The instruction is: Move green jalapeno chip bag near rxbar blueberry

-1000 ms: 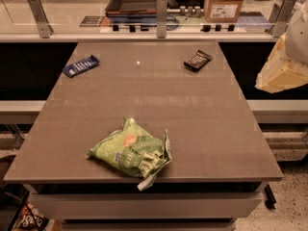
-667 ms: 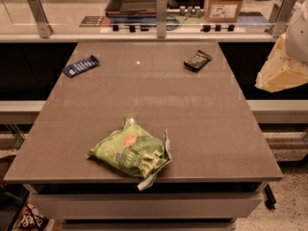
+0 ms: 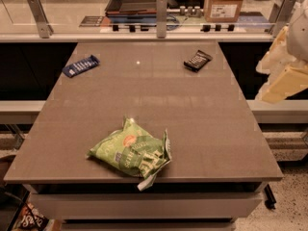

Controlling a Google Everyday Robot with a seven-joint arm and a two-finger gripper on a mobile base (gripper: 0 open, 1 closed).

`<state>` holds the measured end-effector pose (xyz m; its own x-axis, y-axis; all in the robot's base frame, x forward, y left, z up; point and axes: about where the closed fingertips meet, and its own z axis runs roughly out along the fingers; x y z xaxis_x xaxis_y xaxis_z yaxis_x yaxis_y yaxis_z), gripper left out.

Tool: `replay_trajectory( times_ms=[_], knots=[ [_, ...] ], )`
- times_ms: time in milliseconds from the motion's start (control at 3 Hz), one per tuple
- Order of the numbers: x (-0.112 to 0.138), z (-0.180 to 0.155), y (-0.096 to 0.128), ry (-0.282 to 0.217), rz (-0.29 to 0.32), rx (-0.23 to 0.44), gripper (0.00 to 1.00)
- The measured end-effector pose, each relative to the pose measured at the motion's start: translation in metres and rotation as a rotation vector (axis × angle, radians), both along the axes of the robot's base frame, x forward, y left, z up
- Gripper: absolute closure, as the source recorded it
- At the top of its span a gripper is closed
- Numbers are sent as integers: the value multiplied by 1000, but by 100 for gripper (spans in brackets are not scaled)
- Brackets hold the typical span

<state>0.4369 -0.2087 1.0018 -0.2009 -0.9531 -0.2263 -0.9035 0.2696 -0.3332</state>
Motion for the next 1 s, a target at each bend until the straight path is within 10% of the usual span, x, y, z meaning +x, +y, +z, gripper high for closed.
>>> replay_trajectory(
  times_ms=[1000],
  knots=[
    [5,0,15,-21,28,42,0]
  ],
)
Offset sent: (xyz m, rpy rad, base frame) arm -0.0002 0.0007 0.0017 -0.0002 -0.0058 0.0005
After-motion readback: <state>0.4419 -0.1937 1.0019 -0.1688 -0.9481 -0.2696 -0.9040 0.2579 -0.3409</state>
